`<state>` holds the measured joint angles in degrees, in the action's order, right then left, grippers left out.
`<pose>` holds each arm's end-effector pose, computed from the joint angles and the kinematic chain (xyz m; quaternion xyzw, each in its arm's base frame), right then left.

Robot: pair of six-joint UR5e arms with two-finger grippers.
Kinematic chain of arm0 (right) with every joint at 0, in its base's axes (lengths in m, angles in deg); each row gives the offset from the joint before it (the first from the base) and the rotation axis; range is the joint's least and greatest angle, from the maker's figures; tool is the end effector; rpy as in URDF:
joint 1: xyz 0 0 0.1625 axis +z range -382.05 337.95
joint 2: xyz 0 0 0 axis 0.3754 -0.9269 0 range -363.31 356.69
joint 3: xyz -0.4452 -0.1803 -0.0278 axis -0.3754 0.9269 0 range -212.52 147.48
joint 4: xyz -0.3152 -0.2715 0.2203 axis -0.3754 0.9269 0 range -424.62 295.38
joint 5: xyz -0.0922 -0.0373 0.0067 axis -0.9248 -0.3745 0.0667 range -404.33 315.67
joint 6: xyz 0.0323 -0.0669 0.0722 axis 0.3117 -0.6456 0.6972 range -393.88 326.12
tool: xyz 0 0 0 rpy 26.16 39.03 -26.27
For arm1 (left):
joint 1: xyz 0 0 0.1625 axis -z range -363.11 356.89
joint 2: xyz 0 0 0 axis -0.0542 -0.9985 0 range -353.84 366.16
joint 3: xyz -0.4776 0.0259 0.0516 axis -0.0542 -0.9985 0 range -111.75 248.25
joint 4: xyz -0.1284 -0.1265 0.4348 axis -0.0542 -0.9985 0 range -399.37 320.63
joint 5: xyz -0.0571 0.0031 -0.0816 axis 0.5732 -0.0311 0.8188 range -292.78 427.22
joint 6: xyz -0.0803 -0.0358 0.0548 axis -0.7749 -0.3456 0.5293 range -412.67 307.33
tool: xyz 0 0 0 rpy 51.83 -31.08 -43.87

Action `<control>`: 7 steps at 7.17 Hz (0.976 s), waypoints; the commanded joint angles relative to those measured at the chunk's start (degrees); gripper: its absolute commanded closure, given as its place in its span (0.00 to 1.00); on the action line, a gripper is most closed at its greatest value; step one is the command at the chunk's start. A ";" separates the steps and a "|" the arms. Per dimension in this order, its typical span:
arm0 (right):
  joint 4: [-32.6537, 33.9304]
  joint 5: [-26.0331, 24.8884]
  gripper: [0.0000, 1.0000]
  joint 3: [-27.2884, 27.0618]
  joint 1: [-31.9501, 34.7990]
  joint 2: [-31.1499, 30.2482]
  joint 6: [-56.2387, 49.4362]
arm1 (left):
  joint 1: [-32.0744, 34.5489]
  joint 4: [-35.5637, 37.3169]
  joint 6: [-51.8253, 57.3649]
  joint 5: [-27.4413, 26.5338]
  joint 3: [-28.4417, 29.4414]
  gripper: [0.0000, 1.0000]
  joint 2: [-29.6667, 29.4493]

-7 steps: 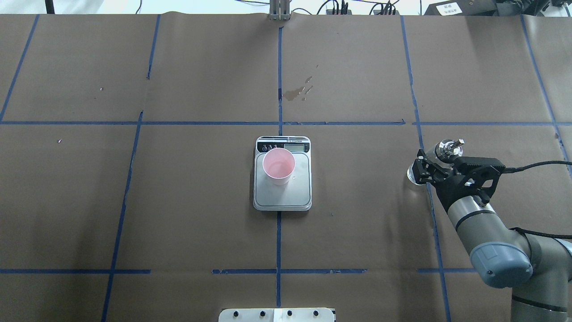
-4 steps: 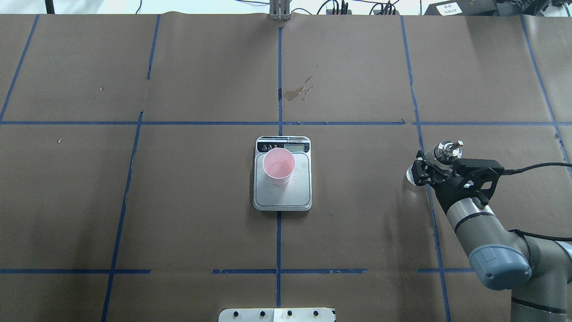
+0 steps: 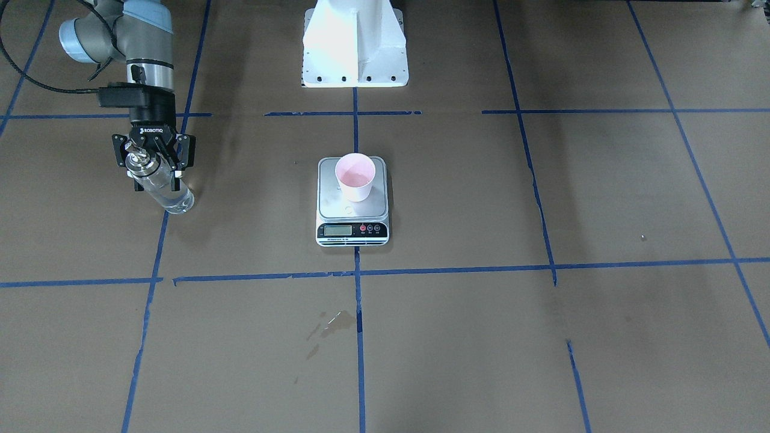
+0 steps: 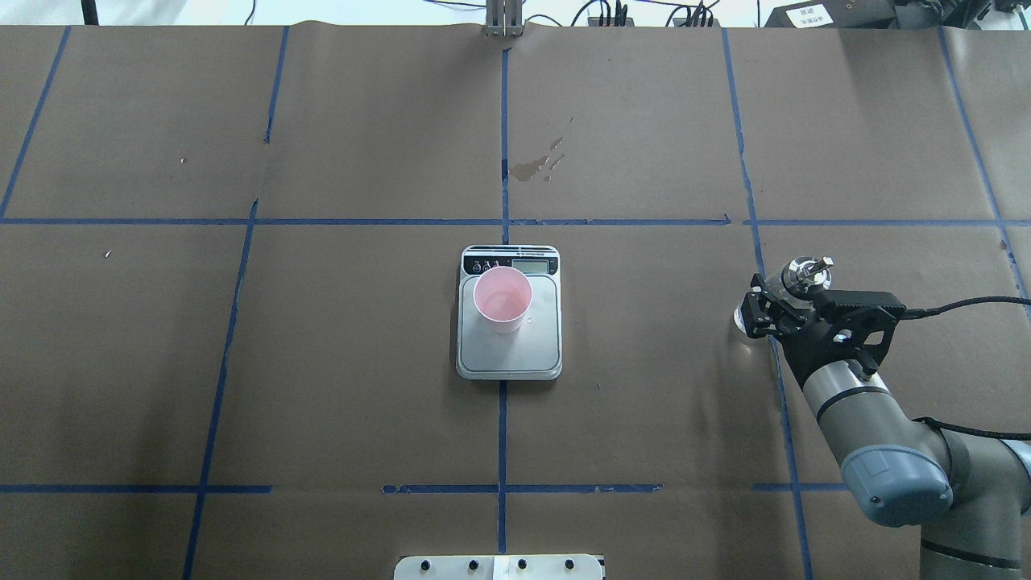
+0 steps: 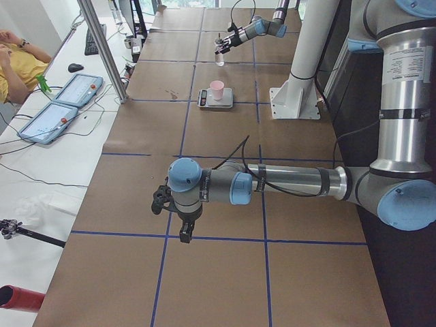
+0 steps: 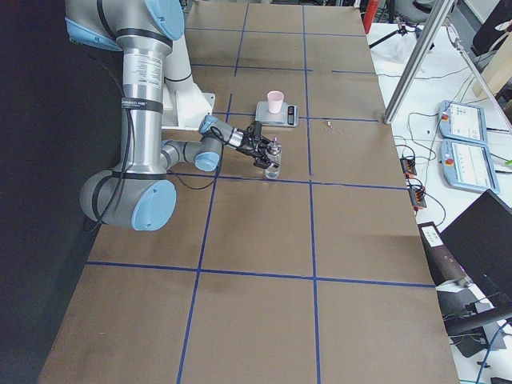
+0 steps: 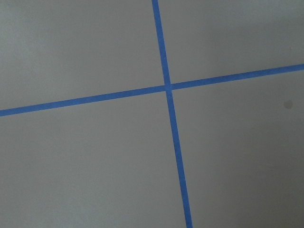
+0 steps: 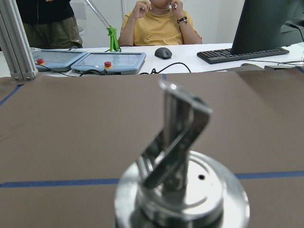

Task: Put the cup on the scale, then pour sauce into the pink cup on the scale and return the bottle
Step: 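Lower the bottle with the right gripper onto its original spot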

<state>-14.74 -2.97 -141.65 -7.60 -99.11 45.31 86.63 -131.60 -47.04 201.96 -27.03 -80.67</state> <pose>-0.4364 -0.3304 0.4977 0.4486 -0.3195 0.2109 0.8076 -0.0580 -0.5297 0.6921 0.0527 0.3782 0.0618 0.9221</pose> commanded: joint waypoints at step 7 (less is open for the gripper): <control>0.05 -2.85 0.00 1.11 -2.31 0.00 0.00 | 0.00 0.02 0.00 -0.09 0.00 0.00 0.00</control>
<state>-14.69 -4.70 -140.63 -8.92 -99.11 45.31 86.63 -131.63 -47.04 201.94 -27.10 -80.68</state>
